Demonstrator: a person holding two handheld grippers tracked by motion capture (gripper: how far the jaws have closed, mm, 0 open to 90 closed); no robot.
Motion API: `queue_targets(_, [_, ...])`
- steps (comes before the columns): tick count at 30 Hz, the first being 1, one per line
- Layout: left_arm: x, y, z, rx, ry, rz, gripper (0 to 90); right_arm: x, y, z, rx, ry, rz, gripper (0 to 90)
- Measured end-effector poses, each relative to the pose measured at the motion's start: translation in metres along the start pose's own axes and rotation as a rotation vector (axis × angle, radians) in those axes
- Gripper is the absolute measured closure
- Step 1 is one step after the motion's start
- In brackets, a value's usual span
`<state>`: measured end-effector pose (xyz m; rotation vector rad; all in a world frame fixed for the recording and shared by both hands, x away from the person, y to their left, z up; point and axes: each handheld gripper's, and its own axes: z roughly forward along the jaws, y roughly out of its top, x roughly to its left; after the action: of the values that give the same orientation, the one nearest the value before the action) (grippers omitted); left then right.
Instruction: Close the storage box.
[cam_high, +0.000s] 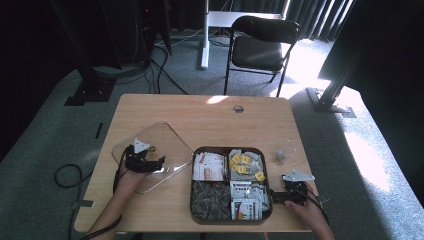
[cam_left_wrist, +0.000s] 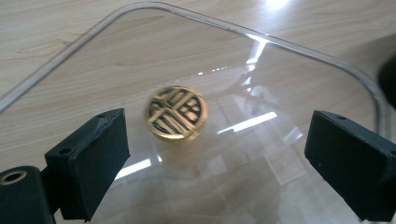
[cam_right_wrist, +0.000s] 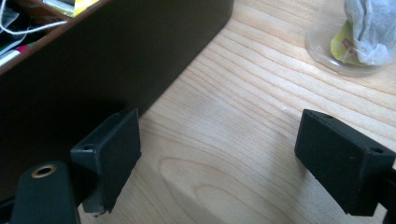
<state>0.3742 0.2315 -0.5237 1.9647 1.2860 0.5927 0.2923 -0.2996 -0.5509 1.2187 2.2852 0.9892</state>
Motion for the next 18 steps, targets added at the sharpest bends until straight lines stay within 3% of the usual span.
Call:
queue_targets(5, [0.007, 0.005, 0.005, 0.007, 0.010, -0.020, 6.6, 0.000, 0.000, 0.000, 0.000, 0.000, 0.000, 13.7])
queue_targets(7, [0.008, 0.006, 0.007, 0.009, 0.013, -0.017, 14.3, 0.000, 0.000, 0.000, 0.000, 0.000, 0.000, 13.7])
queue_targets(11, [0.008, 0.006, 0.011, 0.020, 0.008, -0.011, 19.4, 0.000, 0.000, 0.000, 0.000, 0.000, 0.000, 13.8])
queue_targets(13, [0.006, 0.007, 0.013, 0.029, 0.026, 0.006, 20.5, 0.000, 0.000, 0.000, 0.000, 0.000, 0.000, 13.7])
queue_targets(18, [0.007, 0.007, 0.018, 0.047, 0.043, -0.008, 28.6, 0.000, 0.000, 0.000, 0.000, 0.000, 0.000, 13.7])
